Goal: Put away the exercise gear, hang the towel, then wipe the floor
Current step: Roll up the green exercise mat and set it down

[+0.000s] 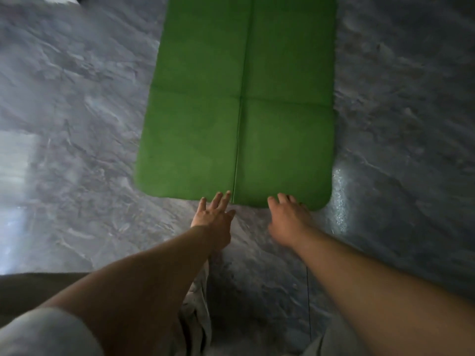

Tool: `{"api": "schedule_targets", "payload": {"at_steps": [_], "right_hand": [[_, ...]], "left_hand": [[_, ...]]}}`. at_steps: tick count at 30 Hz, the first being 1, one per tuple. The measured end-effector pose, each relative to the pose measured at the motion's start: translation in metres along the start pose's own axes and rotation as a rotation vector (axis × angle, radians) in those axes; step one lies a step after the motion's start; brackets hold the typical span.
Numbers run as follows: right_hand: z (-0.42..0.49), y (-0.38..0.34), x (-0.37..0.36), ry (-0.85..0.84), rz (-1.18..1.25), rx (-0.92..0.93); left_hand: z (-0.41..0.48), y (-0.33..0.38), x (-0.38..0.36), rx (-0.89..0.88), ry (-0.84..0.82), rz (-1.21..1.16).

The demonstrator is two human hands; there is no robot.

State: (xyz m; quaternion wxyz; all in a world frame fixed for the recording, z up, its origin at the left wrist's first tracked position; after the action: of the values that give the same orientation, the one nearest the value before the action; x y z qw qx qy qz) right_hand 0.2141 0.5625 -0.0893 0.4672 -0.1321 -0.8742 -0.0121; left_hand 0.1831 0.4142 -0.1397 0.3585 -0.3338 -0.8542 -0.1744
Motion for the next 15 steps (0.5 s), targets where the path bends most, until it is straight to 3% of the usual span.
{"api": "schedule_targets", "payload": {"at_steps": [11,15], "right_hand": [[0.02,-0.004,-0.014,0.054,0.037,0.037],[0.017,0.003,-0.015,0.089,0.02,0.016]], "left_hand": [[0.022,-0.007,-0.024,0.031,0.0,0.062],[0.015,-0.002,-0.022,0.018,0.074,0.035]]}}
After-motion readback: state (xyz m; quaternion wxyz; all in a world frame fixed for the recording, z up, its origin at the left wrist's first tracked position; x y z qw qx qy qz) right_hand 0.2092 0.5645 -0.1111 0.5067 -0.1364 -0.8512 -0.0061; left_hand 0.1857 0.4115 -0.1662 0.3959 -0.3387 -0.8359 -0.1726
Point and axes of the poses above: each hand's wrist, its own z-axis towards the middle knuckle, its own x-axis out of the back of the hand, y = z × x, the point moved 10 cm from there along z, towards the middle knuckle, and after that the axes turned 4 degrees about y, right-handed, at the moved point
